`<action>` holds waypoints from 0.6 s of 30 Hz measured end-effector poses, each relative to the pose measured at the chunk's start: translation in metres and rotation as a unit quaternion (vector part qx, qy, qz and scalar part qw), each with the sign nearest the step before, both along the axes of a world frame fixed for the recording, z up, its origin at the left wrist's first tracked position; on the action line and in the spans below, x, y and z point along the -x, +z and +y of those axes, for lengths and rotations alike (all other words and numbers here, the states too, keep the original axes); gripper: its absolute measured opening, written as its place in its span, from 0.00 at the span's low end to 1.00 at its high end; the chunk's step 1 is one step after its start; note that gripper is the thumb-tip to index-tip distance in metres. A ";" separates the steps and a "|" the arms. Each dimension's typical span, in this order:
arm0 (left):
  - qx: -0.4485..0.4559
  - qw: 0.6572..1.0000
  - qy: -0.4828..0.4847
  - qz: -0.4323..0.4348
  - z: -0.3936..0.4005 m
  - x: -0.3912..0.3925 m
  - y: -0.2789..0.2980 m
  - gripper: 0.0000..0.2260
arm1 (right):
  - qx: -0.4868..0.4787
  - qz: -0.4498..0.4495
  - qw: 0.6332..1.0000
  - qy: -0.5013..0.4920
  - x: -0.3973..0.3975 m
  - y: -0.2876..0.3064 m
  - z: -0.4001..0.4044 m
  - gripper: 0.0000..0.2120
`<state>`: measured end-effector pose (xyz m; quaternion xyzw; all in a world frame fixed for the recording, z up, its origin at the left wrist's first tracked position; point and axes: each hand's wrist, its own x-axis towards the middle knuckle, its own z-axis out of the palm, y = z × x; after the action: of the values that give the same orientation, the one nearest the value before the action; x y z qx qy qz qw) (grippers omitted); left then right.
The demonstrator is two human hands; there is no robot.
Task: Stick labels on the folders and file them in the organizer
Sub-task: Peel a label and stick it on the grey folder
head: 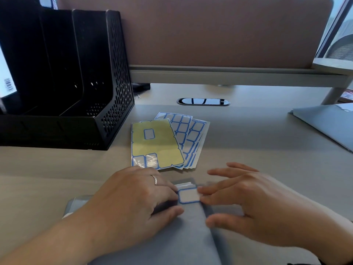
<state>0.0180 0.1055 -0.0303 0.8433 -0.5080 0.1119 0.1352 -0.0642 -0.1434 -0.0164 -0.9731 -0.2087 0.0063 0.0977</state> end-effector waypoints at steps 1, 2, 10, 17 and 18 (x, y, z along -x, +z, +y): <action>0.000 1.000 0.002 0.003 0.000 0.000 0.000 0.12 | 0.000 -0.021 1.000 -0.005 0.000 0.000 -0.003 0.25; 0.000 1.000 0.004 0.003 0.000 0.001 0.000 0.12 | -0.007 -0.048 0.999 -0.008 0.000 -0.001 -0.004 0.25; -0.028 0.999 0.036 -0.020 -0.001 0.001 0.002 0.15 | -0.025 -0.034 0.999 0.019 -0.001 -0.009 0.016 0.28; -0.032 0.998 0.049 -0.018 -0.001 0.002 0.004 0.17 | 0.002 -0.004 1.000 -0.026 -0.001 0.002 -0.003 0.27; -0.030 0.998 0.050 -0.014 0.000 0.003 0.003 0.17 | 0.001 -0.027 0.999 -0.033 0.000 0.002 -0.004 0.26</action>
<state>0.0155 0.1051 -0.0269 0.8697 -0.4699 0.1154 0.0970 -0.0642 -0.1473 -0.0139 -0.9793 -0.1793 -0.0230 0.0913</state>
